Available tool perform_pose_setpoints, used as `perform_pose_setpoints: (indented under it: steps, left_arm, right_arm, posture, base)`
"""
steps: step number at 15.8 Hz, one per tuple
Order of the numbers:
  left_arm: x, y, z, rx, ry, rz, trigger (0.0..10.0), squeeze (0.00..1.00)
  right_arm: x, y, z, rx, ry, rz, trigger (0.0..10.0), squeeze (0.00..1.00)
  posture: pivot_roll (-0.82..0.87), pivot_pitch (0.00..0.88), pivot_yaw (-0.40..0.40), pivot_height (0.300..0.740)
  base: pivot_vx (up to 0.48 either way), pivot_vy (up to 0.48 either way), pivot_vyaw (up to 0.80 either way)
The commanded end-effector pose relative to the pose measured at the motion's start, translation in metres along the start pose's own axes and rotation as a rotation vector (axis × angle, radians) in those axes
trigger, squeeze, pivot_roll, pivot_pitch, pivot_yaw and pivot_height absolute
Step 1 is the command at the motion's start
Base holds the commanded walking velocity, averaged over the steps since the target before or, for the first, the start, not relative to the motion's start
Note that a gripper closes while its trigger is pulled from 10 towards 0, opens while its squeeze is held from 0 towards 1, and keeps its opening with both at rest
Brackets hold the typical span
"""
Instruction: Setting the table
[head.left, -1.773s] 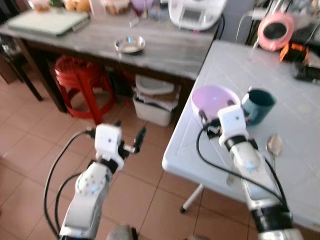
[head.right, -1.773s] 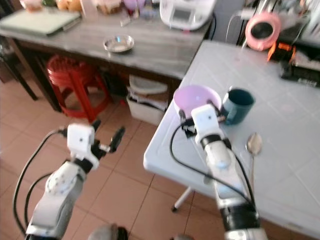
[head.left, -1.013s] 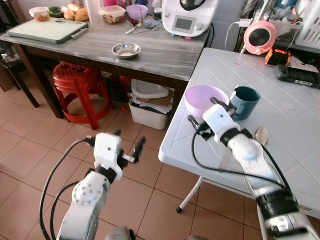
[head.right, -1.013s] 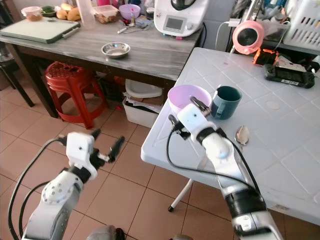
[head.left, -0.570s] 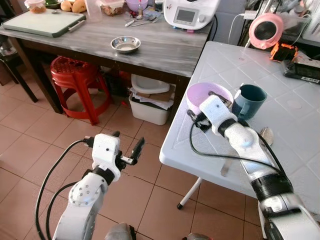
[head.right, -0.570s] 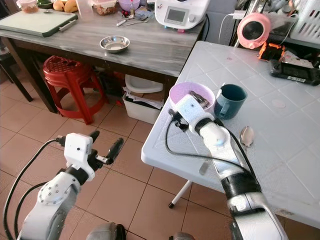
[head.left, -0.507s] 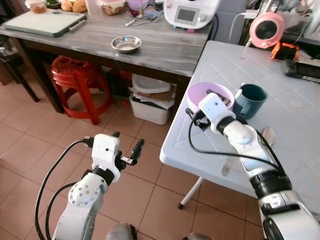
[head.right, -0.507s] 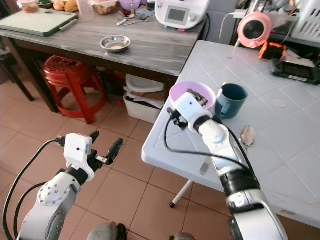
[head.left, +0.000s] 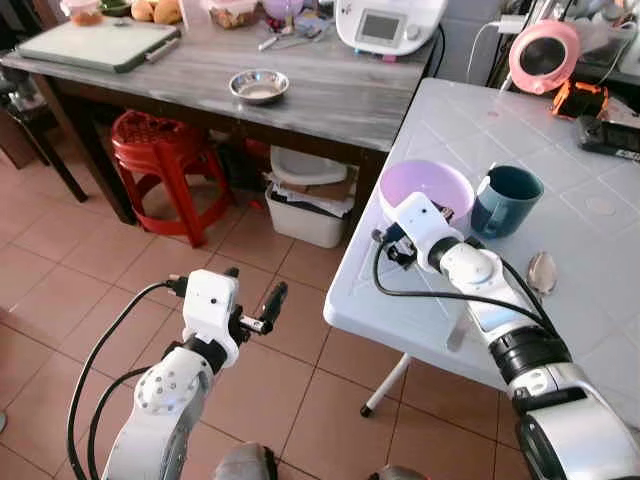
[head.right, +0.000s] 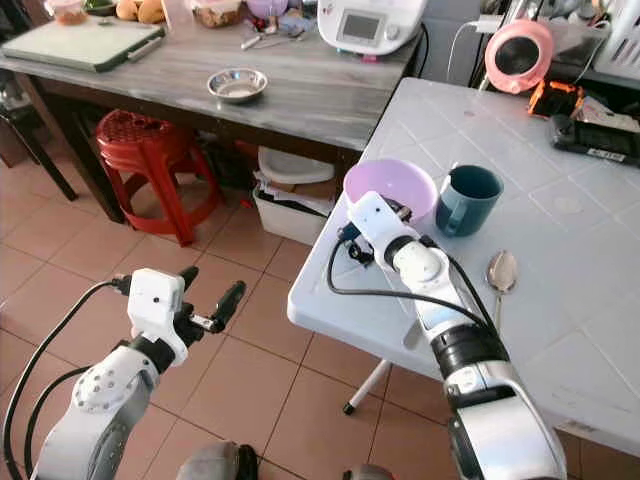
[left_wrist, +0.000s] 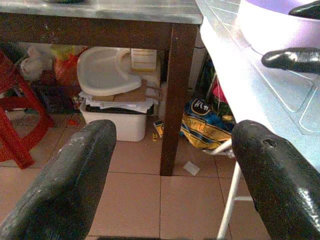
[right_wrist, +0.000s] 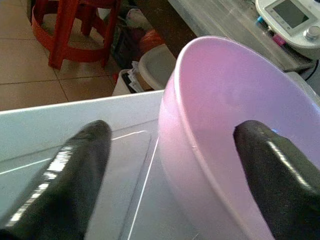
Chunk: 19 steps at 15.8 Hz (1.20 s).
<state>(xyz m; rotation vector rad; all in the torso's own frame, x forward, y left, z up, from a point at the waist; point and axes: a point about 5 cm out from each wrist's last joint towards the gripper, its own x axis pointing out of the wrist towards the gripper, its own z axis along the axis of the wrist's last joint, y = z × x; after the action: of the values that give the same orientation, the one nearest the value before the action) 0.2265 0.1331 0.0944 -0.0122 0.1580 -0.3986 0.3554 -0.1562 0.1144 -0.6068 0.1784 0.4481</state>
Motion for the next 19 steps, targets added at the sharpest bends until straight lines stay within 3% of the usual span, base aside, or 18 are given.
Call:
perform_pose_setpoints:
  steps: [1,5,19]
  left_arm:
    - [0.001,0.0,0.006,0.016,-0.012,-0.01,10.0,0.0]
    - [0.003,0.001,0.005,0.014,-0.005,-0.006,10.0,0.0]
    - [0.006,0.001,0.005,0.02,-0.001,0.007,10.0,0.0]
  right_arm:
    - [0.003,-0.003,0.004,-0.035,-0.002,0.017,0.0,0.0]
    - [0.005,-0.01,0.001,-0.108,0.046,0.031,0.0,0.0]
    - [0.004,-0.01,-0.008,-0.135,0.086,0.084,0.0,0.0]
  posture:
    - [0.06,0.051,0.03,0.74]
    - [0.06,0.046,0.024,0.74]
    - [0.06,0.042,0.019,0.74]
  base:
    - [0.0,0.0,0.0]
    - [0.0,0.0,0.0]
    - [0.0,0.0,0.0]
